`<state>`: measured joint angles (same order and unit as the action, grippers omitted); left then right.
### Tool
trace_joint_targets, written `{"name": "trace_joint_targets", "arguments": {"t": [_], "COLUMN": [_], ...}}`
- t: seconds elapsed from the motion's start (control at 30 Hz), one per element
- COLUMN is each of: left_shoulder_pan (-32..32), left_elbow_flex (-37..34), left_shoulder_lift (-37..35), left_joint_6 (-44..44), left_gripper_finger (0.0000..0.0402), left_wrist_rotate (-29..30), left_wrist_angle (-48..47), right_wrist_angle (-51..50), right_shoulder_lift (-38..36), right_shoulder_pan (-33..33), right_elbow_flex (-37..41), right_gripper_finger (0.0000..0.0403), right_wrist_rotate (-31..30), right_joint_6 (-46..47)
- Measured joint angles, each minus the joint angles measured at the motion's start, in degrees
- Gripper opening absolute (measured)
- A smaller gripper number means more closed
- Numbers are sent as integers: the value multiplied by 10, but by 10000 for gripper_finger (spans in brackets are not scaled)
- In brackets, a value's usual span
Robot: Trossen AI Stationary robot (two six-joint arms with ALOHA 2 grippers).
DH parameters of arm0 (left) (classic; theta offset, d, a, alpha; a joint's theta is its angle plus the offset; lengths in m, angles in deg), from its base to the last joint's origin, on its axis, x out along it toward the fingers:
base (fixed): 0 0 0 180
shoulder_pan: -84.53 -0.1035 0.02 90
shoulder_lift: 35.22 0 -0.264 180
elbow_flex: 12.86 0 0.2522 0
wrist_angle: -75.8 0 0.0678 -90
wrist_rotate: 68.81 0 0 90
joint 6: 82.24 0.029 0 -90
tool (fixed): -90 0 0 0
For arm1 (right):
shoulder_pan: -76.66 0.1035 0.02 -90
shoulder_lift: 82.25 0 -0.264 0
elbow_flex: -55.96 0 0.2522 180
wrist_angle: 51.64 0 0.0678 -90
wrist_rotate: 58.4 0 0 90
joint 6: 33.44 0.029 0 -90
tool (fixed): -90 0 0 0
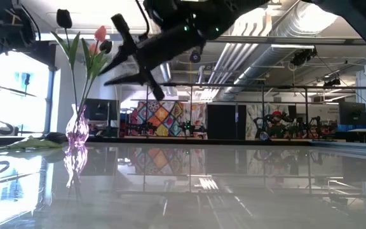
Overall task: Sort flowers into vase by color
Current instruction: Put the middle left black flower into the blue glass vase
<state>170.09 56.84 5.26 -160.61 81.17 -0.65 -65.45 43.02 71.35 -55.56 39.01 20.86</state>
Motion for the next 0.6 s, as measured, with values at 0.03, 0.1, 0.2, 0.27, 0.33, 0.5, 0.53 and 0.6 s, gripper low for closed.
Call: {"name": "trace_joint_targets", "arguments": {"t": [0.03, 0.1, 0.2, 0.27, 0.33, 0.5, 0.53, 0.6], "left_shoulder_pan": [0, 0, 0, 0, -2, -9, -10, -15], "left_elbow_flex": [4, 16, 39, 55, 66, 78, 77, 76], "left_shoulder_lift": [-7, -20, -38, -50, -62, -71, -70, -70], "left_joint_6": [0, 8, 36, 63, 105, 170, 172, 151], "left_gripper_finger": [179, 178, 177, 177, 177, 177, 177, 177], "left_wrist_rotate": [-6, -11, -6, 10, 34, 97, 99, 99], "left_wrist_angle": [0, 0, -2, -5, -5, -23, -32, -51], "right_wrist_angle": [11, 24, 30, 29, 24, 12, 12, 10], "right_shoulder_lift": [0, 0, 0, 0, 0, 0, 0, 0], "right_shoulder_pan": [3, 9, 20, 27, 35, 50, 53, 57], "right_elbow_flex": [13, 34, 51, 58, 58, 58, 58, 58], "right_gripper_finger": [78, 62, 41, 31, 24, 18, 18, 18], "right_wrist_rotate": [-1, -2, -3, -11, -28, -71, -75, -83], "right_joint_6": [7, 14, 22, 24, 31, 103, 111, 117]}}
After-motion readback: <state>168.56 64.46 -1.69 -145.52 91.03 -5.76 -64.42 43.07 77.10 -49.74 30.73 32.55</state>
